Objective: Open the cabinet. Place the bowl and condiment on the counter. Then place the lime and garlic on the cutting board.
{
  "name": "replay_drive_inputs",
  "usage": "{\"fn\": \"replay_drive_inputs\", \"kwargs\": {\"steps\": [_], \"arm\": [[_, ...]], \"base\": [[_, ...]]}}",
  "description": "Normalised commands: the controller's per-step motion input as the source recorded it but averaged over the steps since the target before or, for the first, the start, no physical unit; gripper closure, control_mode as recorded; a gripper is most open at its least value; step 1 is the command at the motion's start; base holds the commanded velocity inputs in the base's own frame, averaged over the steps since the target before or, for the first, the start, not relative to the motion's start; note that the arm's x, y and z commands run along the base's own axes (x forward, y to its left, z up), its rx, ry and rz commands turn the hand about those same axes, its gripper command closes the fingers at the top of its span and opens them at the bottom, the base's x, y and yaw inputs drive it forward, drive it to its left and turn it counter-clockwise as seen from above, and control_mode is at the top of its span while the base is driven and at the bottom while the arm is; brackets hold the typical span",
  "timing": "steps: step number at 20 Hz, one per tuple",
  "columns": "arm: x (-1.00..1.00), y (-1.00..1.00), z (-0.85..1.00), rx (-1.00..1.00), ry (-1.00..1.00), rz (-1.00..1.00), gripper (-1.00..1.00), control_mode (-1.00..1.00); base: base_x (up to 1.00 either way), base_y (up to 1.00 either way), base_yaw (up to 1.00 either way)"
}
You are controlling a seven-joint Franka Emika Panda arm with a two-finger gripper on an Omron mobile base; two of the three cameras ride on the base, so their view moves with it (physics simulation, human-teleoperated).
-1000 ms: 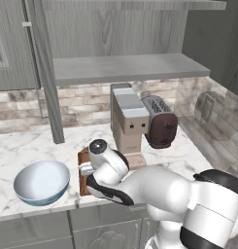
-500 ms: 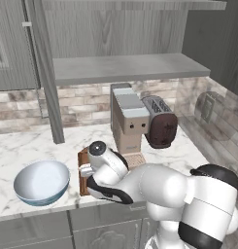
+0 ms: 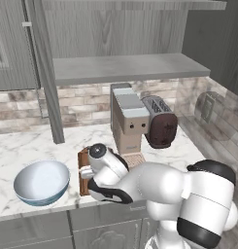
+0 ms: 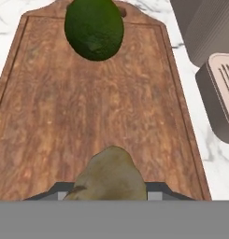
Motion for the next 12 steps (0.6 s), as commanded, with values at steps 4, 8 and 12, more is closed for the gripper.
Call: {"fn": "replay_drive_inputs", "kwargs": {"steps": [4,8,12], "arm": [[0.06,0.00,-0.08,0.00,0.00,0.00,1.00,-1.00],[0.08,0.00,-0.08,0.00,0.00,0.00,1.00,-1.00],[0.03,0.00,-0.05,0.00,0.00,0.00,1.00,-1.00]], "base": [[0.00,0.00,0.00],[0.00,0.00,0.00],[0.00,0.00,0.00]]}}
